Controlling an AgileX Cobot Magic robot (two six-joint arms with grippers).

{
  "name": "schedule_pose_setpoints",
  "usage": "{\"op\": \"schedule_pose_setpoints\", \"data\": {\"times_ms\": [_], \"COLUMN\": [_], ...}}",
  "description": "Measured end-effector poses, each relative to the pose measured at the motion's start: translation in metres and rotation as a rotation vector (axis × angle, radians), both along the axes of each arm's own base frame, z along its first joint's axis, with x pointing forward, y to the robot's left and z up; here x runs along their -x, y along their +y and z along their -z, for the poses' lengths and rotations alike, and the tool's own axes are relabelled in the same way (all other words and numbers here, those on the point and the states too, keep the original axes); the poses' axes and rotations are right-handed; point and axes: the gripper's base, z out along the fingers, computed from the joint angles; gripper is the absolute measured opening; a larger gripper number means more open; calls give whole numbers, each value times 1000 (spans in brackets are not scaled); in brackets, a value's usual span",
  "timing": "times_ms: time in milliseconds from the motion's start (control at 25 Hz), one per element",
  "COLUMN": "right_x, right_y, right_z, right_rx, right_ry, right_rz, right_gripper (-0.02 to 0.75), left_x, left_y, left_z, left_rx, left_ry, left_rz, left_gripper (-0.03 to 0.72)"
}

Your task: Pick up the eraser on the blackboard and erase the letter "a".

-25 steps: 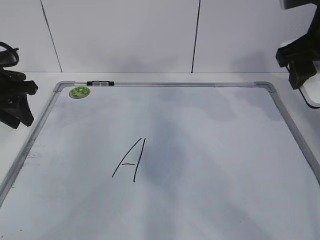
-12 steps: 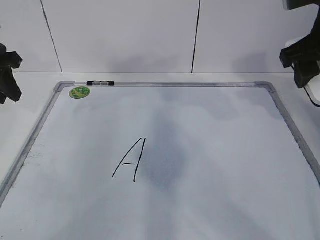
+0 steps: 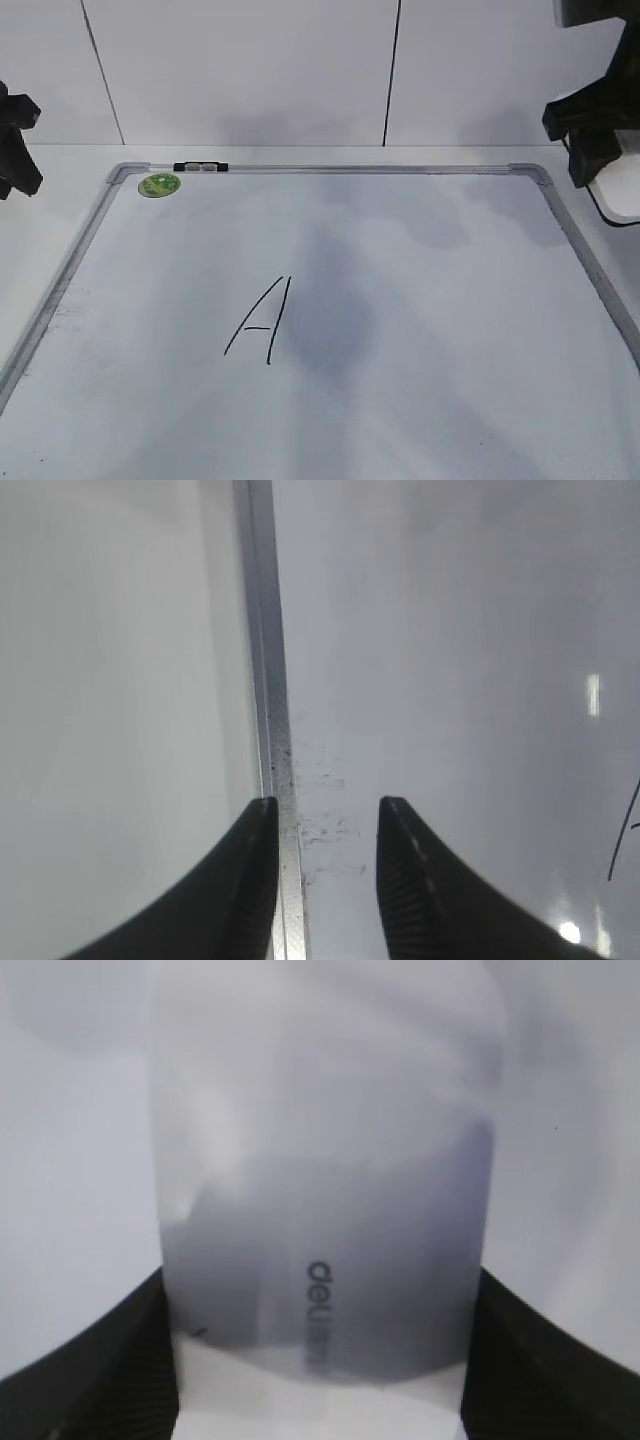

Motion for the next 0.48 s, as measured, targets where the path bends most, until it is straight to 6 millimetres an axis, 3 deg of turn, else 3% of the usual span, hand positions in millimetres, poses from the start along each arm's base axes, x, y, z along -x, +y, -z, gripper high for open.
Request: {"op": "schedule_pose_setpoints", "data": {"times_ms": [240, 480], "right_x": [-15, -27], "right_y": [2, -26], "right_z": [28, 47], "right_rx": [-8, -89], "right_ry": [90, 164], "right_rz": [8, 90], "right_gripper": [561, 561], "left_x": [1, 3], "left_y": [0, 0], "left_z": [-2, -6], "left_rx": [0, 0], "left_ry": [-7, -15], "left_rz": [2, 2], "left_gripper": [253, 253]}}
